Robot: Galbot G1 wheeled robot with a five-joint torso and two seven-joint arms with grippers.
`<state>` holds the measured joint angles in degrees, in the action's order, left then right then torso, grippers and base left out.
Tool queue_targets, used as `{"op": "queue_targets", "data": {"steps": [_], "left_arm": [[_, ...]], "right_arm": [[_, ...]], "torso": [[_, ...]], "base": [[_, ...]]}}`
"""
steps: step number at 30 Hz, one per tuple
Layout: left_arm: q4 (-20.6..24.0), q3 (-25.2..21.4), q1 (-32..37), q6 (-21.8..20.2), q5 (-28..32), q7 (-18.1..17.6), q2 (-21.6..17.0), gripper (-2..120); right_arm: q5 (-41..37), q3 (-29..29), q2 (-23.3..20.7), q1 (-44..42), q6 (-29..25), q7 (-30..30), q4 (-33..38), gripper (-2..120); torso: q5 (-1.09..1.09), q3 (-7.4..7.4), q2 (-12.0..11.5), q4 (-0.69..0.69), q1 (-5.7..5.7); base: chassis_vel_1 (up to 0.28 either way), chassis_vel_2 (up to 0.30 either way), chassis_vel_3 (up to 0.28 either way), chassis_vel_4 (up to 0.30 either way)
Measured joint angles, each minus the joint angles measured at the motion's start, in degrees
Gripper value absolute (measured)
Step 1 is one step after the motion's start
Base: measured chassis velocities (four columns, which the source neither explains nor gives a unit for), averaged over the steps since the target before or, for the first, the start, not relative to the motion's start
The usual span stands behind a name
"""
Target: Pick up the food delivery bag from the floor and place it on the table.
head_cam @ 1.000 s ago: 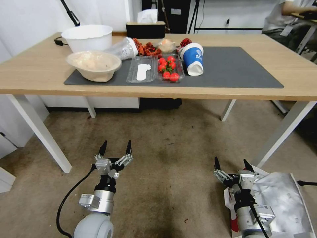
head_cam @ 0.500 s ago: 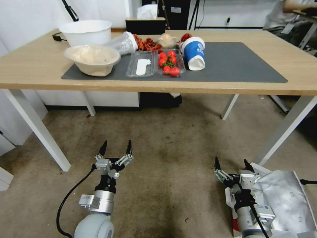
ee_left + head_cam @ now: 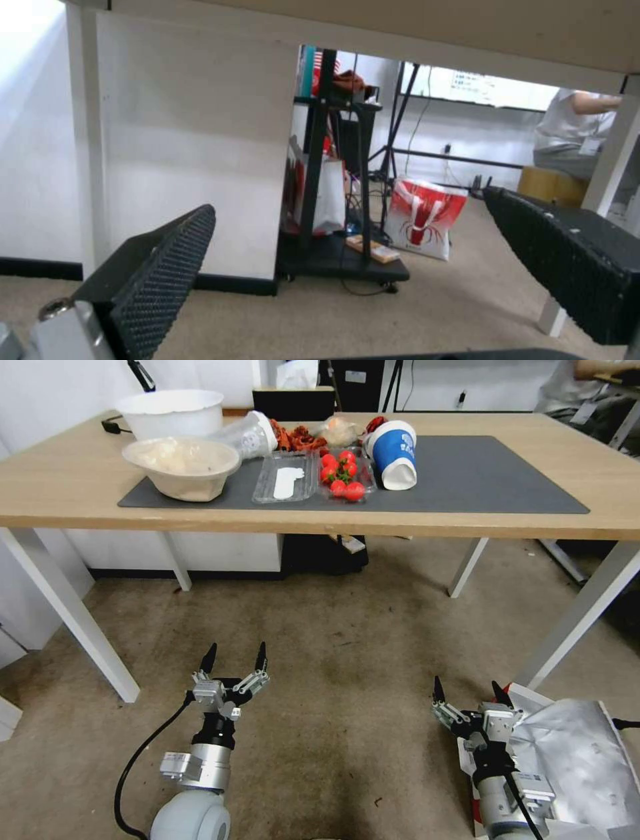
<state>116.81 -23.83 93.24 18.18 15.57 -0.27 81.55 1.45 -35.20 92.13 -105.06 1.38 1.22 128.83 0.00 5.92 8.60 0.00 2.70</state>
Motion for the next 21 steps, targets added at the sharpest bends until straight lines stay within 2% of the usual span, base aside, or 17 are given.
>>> {"op": "queue_targets", "data": {"steps": [21], "left_arm": [[-0.4,0.2,-0.4,0.8,0.4,0.1,-0.1,100]], "right_arm": [[-0.1,0.0,0.0,0.2,0.0,0.1,-0.3,100]], "torso": [[0.00,-4.31,-4.8,0.00,-0.55]], "base": [[0.000,0.000,0.000,0.000]]}}
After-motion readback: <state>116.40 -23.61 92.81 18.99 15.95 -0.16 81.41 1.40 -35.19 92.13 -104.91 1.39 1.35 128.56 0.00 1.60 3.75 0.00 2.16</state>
